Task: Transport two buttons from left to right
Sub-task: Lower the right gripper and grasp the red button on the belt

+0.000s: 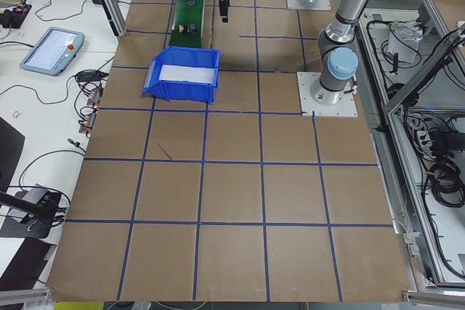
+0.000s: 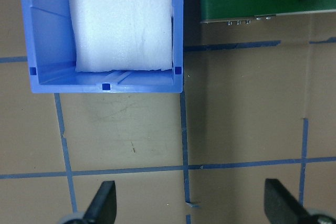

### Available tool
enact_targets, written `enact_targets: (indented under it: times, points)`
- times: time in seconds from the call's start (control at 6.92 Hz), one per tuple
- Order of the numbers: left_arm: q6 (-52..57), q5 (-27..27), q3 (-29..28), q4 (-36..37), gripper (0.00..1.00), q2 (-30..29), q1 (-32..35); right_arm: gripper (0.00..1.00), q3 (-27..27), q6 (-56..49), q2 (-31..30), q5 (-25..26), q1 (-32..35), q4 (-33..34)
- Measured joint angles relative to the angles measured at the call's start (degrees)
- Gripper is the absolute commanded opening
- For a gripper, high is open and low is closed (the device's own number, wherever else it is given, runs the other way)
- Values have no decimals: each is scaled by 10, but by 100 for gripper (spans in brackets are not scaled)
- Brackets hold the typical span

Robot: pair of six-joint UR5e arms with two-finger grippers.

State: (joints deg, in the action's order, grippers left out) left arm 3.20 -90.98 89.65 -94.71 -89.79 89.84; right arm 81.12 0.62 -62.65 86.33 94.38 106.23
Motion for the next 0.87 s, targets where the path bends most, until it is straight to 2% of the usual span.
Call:
enact_targets:
  times: [0.58,0.72,0.87]
  points:
    - [-7,3,-5,3,100,2,-25,97,0,-19,15,1,-4,20]
    - [-8,3,-2,3,100,3,-33,87,-1,-27,18,1,-10,23]
    - [-8,1,0,3,100,4,-34,61,-2,-35,19,1,-18,26]
